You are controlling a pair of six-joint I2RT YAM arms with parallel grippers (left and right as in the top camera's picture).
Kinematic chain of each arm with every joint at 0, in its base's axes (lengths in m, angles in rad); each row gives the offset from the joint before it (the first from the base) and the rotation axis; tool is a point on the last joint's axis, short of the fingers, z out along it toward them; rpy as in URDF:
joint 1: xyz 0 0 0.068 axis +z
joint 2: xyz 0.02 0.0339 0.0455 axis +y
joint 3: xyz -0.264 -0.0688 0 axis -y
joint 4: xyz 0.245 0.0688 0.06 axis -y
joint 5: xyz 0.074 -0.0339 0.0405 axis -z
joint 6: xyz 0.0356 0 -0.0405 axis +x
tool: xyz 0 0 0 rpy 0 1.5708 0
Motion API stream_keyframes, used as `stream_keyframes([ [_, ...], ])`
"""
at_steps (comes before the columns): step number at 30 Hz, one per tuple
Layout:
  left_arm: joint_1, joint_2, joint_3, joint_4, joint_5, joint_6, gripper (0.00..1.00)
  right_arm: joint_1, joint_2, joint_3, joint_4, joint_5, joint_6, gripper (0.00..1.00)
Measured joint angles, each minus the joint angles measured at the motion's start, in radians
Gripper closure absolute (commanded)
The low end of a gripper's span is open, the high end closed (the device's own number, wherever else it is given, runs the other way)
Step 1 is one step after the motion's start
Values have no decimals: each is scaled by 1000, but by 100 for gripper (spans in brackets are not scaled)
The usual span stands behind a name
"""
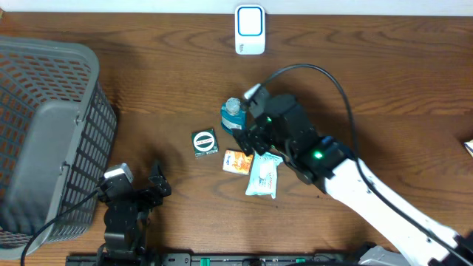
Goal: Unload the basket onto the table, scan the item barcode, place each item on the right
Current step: 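Lower the right gripper over the teal bottle and grasp it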
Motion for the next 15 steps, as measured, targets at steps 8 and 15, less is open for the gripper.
stream_keyframes([
  [8,0,0,0,0,0,0,2,-18,167,63,138,-77,-50,1],
  [15,0,0,0,0,0,0,2,-47,329,173,157,-115,-68,1],
])
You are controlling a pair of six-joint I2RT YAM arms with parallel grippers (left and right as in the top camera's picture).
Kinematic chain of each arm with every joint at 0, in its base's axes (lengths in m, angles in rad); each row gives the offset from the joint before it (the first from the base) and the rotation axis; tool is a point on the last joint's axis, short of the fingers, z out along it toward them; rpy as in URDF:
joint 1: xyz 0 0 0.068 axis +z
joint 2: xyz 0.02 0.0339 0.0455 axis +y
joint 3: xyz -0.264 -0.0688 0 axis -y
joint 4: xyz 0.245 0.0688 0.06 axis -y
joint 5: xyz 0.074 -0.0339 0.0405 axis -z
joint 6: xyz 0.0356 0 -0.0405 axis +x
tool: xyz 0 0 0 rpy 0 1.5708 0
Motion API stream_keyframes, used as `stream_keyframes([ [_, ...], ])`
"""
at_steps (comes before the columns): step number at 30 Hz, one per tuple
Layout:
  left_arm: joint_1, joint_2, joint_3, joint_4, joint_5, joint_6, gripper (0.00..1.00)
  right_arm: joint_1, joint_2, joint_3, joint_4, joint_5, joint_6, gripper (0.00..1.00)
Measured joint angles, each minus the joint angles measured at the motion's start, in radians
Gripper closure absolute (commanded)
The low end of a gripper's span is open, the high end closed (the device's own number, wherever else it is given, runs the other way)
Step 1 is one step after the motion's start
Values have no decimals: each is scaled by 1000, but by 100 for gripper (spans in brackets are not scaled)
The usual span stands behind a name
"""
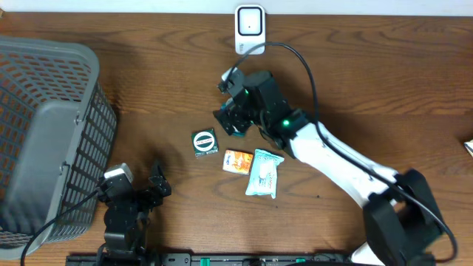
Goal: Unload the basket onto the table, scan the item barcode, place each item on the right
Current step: 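Lower the right gripper over the teal bottle and grasp it, then lift the teal bottle off the table with the right gripper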
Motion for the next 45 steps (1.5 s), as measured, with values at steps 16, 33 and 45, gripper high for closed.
stream_keyframes([
  [16,0,0,0,0,0,0,2,-50,83,69,-120,-82,-31,15],
  [33,0,0,0,0,0,0,2,-53,107,74,-103,-152,-66,45],
  [45,0,0,0,0,0,0,2,-53,119,75,-80,-159,-46,79],
])
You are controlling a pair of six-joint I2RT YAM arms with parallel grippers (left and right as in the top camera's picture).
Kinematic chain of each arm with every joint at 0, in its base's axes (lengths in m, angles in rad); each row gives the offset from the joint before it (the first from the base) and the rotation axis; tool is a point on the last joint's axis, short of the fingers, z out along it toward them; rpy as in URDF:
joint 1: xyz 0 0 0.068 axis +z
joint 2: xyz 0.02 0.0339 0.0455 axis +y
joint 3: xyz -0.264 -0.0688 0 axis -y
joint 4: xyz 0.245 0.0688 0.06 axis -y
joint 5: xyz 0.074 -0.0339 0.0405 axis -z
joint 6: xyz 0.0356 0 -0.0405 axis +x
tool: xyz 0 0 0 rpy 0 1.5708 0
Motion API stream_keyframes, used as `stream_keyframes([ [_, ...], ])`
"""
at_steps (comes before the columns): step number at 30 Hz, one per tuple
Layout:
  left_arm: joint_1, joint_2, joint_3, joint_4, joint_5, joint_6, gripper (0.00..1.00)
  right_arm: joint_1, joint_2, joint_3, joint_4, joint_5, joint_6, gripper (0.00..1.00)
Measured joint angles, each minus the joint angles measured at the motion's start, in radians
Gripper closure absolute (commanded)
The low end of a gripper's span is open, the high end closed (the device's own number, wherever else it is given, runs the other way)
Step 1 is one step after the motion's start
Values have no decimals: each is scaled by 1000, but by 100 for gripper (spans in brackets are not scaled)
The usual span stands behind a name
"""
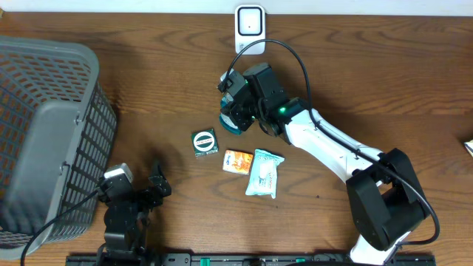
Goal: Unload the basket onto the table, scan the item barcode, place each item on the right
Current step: 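Lift the teal bottle off the table with the right gripper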
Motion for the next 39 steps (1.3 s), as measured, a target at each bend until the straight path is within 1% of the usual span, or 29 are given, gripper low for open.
stream_keyframes([
  [4,0,0,0,0,0,0,2,-3,-1,5,-17,-2,23,79],
  [7,0,0,0,0,0,0,2,-5,-19,6,-70,-9,33,81],
  [9,0,0,0,0,0,0,2,-6,-42,6,-129,-12,44,84],
  [10,0,0,0,0,0,0,2,-7,-60,6,-162,-13,54,89],
  [11,0,0,0,0,0,0,2,-8,-79,6,-192,-17,61,91],
  [13,0,0,0,0,0,0,2,-13,-120,6,-238,-32,71,87],
  [17,0,0,0,0,0,0,2,-39,-244,6,-329,-90,90,86],
  [20,0,0,0,0,0,0,1,-60,-322,6,-376,-154,105,85],
  [25,0,0,0,0,0,0,2,-81,-401,7,-513,-317,112,82],
  [31,0,0,0,0,0,0,1,-89,-409,7,-600,-560,115,80],
  [33,0,0,0,0,0,0,2,-97,-410,7,-615,-635,114,80],
  [39,0,0,0,0,0,0,2,-103,-410,7,-618,-746,114,80],
])
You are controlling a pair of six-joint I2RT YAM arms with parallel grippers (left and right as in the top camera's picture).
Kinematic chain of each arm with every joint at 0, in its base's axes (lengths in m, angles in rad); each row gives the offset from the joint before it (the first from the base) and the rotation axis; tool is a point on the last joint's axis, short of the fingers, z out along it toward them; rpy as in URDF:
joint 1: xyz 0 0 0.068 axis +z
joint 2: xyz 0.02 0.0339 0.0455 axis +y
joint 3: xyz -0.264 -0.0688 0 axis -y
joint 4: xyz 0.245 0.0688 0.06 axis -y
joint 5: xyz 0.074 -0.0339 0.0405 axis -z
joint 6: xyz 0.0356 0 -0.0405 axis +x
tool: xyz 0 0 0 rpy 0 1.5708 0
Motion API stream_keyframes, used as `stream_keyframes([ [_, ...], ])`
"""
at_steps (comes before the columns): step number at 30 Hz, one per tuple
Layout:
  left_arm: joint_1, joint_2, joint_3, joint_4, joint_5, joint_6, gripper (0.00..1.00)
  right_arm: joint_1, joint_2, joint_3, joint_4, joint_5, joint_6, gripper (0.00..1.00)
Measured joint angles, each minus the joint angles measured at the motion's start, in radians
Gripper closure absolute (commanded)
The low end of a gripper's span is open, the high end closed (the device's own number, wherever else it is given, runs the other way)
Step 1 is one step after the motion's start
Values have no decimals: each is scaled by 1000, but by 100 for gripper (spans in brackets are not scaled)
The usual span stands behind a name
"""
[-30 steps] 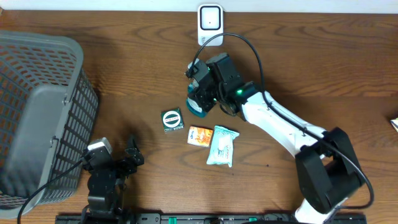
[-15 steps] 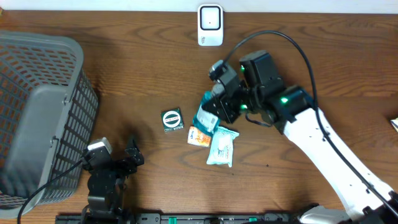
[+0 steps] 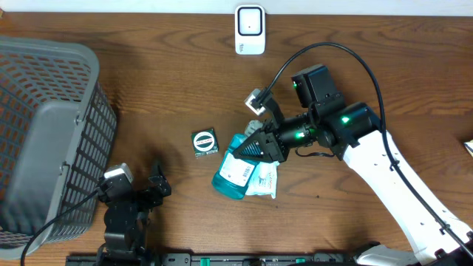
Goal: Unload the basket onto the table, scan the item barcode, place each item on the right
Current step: 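Lift the teal bottle off the table with the right gripper, then carry the teal bottle up to the scanner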
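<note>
My right gripper is shut on the neck end of a teal bottle. The bottle is held lying over, its white barcode label facing up, above the packets at the table's middle. The white scanner stands at the far edge, well beyond the bottle. My left gripper rests low at the front left, away from all of it, and its jaws show too dark to read.
A round green tin lies left of the bottle. A white packet pokes out from under the bottle's right side. A large grey basket fills the left side. The right arm's cable loops over the middle.
The right gripper, with the bottle in it, has moved from just below the scanner to the table's middle, nearer the front. The bottle now lies over with its label up and hides the orange packet.
The right gripper was first at the teal bottle standing beside the packets. Then it was around the bottle, further toward the scanner. Then it held the bottle tilted just below the scanner. Now it holds the bottle label-up over the packets. The left arm stayed still.
</note>
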Motion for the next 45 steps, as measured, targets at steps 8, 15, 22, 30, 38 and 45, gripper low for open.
stream_keyframes([
  [8,0,0,0,0,0,0,2,2,0,0,31,87,-58,81],
  [15,0,0,0,0,0,0,2,35,13,0,207,534,-50,77],
  [22,0,0,0,0,0,0,2,48,109,0,378,805,-9,80],
  [30,0,0,0,0,0,0,2,48,261,34,454,1096,27,76],
  [38,0,0,0,0,0,0,2,48,465,352,465,1355,-7,75],
  [45,0,0,0,0,0,0,2,48,759,752,470,1529,-119,75],
])
